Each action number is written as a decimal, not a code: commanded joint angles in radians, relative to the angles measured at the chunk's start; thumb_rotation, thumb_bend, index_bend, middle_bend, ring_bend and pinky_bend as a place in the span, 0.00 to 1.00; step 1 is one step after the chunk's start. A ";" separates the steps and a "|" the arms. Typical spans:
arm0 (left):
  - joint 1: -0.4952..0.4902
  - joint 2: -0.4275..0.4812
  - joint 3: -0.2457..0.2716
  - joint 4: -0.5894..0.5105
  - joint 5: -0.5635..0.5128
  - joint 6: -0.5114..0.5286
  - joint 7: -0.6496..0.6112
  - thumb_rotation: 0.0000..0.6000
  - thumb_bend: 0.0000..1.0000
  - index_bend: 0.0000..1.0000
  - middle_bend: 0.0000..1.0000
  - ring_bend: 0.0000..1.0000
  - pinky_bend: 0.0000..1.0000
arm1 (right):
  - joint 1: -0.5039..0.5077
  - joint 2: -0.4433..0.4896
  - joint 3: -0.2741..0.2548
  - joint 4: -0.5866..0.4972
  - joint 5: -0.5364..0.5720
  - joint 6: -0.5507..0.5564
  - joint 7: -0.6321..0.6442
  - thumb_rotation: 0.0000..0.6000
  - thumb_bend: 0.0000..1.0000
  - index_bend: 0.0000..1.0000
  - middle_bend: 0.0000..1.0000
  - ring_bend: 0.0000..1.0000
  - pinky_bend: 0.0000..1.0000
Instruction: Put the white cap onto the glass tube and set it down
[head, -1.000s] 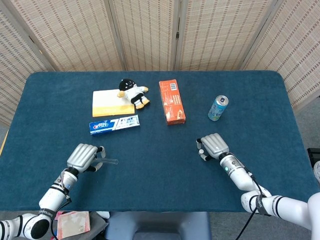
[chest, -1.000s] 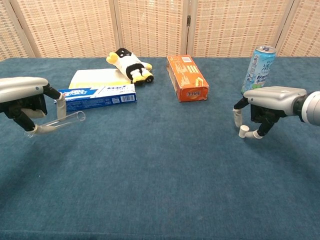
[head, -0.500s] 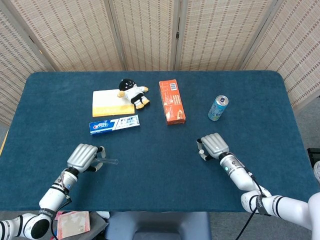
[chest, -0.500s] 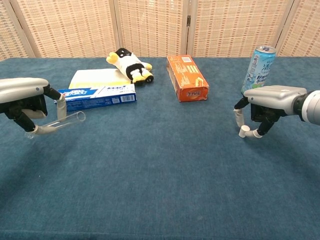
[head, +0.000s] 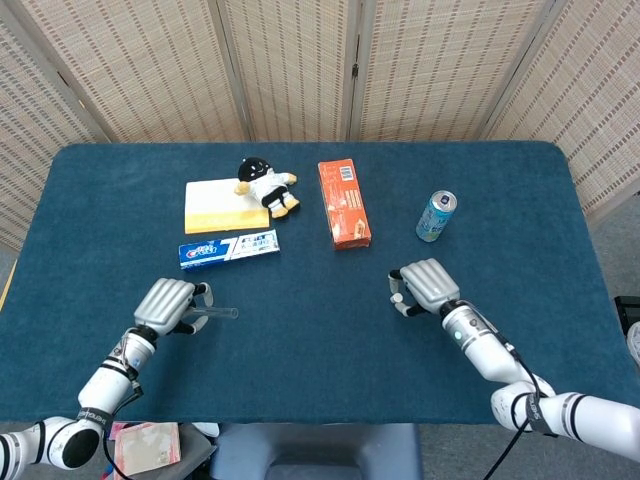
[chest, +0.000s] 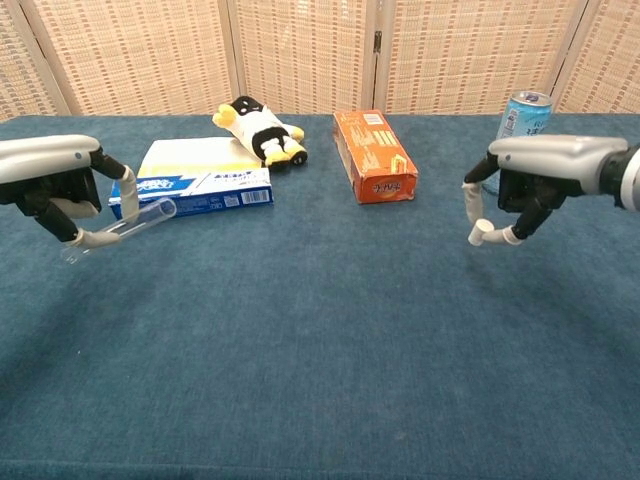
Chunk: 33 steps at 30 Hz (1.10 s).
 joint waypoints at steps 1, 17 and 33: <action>-0.021 0.019 -0.033 0.000 0.008 -0.046 -0.079 1.00 0.43 0.59 1.00 1.00 1.00 | 0.002 0.107 0.059 -0.126 -0.027 0.025 0.067 1.00 0.41 0.59 1.00 1.00 1.00; -0.119 0.069 -0.136 -0.052 -0.049 -0.226 -0.316 1.00 0.43 0.59 1.00 1.00 1.00 | 0.051 0.203 0.190 -0.318 -0.117 0.042 0.307 1.00 0.41 0.60 1.00 1.00 1.00; -0.169 0.061 -0.158 -0.089 -0.106 -0.255 -0.371 1.00 0.43 0.59 1.00 1.00 1.00 | 0.131 0.107 0.201 -0.312 -0.127 0.044 0.321 1.00 0.41 0.60 1.00 1.00 1.00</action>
